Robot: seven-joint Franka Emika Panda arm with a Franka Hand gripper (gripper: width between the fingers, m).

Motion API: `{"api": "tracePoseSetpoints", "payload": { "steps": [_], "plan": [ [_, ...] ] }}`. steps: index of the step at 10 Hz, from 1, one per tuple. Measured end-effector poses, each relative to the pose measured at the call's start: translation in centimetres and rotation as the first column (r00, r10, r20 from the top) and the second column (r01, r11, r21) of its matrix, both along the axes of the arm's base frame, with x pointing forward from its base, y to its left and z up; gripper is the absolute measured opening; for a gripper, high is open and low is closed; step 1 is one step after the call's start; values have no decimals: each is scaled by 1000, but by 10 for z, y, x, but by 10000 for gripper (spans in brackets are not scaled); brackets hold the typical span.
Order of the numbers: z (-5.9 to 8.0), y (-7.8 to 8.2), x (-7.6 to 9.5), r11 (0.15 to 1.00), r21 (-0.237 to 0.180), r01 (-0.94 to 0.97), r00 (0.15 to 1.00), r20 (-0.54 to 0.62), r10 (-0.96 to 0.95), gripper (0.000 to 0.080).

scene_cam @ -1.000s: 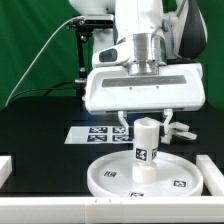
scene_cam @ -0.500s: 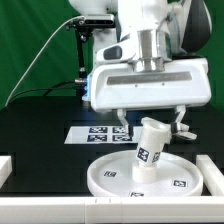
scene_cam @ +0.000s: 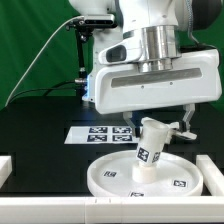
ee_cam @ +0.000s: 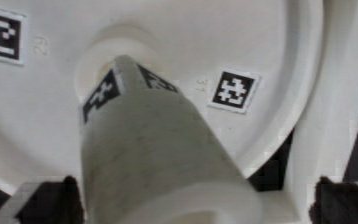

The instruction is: Assemble round table

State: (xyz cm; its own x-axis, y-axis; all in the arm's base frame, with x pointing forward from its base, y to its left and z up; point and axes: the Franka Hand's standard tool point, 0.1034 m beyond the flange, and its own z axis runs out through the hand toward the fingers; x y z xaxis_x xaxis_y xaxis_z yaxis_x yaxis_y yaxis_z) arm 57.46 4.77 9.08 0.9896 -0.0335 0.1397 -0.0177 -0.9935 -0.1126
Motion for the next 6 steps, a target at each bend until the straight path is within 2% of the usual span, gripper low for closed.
{"api": "tracePoseSetpoints", "payload": {
  "steps": [2,3,5,6],
  "plan": [
    [-6,-11,-9,1000,23,-13,990,-142,16,649],
    [-10,-11,-13,999,34,-13,981,-195,19,649],
    [-9,-9,-12,999,40,3,976,-218,5,649],
    [-9,-9,-13,999,40,16,975,-220,-6,527]
  ]
}}
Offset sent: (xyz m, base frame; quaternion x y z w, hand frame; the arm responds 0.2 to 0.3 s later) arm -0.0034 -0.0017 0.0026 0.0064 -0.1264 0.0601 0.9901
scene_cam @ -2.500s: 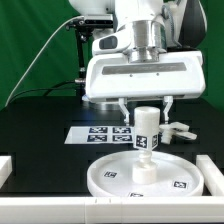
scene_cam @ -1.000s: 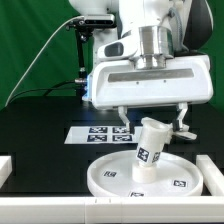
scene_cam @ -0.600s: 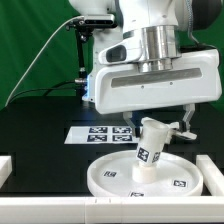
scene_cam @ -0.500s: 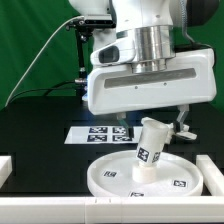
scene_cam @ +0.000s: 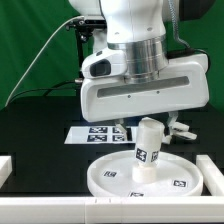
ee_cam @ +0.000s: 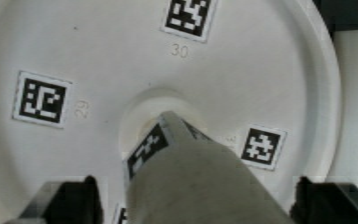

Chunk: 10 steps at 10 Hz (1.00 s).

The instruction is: Assemble round table

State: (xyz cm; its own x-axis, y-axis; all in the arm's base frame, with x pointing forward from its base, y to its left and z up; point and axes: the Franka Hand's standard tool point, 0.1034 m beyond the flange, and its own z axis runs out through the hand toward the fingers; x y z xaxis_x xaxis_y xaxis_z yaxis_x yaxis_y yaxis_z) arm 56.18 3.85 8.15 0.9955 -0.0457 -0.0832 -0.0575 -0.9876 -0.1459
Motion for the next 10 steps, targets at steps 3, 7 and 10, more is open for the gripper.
{"api": "tracePoseSetpoints", "payload": {
  "steps": [3,7,10],
  "plan": [
    [-1,-3,0,999,-5,47,999,-8,-47,406],
    [-2,0,0,920,-39,389,920,-26,-390,405],
    [-3,5,1,646,-56,761,643,-71,-763,405]
  ]
}}
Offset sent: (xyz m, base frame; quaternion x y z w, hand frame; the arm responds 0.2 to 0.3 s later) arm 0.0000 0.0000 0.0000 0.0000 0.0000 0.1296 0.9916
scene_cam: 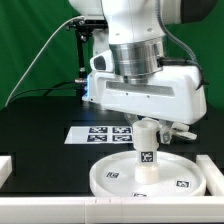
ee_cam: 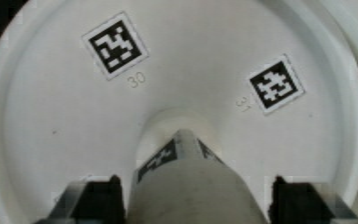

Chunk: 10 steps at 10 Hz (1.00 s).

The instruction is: Assemble round table

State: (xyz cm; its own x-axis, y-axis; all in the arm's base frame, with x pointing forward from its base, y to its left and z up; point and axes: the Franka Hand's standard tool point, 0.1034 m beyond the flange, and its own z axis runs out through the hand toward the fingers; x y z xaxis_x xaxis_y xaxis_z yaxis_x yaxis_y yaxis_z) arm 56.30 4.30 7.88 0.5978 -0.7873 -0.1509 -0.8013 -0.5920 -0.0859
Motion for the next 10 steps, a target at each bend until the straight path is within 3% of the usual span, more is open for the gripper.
{"api": "tracePoseSetpoints", "payload": {
  "steps": [1,4,5,6,7,8,10],
  "plan": [
    [0,0,0,989,13,146,989,11,-146,405],
    [-1,0,-1,976,36,217,976,9,-217,405],
    [-1,0,-1,984,35,173,985,18,-174,573],
    [2,-3,-1,1000,31,-2,1000,31,1,573],
    [6,-5,2,988,28,-155,987,55,153,634],
    [8,-4,1,948,-3,-317,946,70,316,645],
    [9,-5,0,919,-26,-393,914,102,394,649]
  ]
}}
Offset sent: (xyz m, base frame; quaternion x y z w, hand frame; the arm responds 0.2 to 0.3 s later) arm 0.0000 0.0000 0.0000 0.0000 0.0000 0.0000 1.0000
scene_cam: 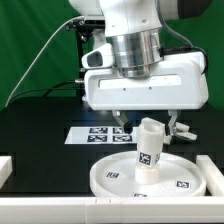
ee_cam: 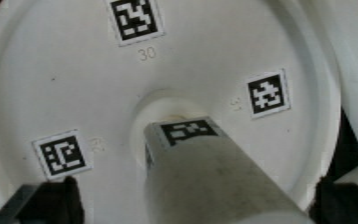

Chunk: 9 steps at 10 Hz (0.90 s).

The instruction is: Assemble round table

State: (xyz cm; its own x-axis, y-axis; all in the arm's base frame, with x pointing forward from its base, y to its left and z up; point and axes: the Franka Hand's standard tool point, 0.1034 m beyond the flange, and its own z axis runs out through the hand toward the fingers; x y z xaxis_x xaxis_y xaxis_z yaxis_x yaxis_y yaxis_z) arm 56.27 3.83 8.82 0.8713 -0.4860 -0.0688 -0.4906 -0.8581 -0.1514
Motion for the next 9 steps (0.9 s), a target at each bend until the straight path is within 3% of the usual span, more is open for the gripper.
{"api": "tracePoseSetpoints", "payload": {
  "steps": [2,5,6,8,9],
  "plan": [
    [0,-1,1,974,-19,-224,974,29,224,649],
    [-3,-1,12,810,-73,-582,808,60,586,649],
    [-6,-3,11,758,-78,-648,755,64,652,649],
    [-6,-4,12,754,-90,-651,750,73,657,649],
    [-6,-4,12,764,-89,-640,761,72,645,527]
  ]
}}
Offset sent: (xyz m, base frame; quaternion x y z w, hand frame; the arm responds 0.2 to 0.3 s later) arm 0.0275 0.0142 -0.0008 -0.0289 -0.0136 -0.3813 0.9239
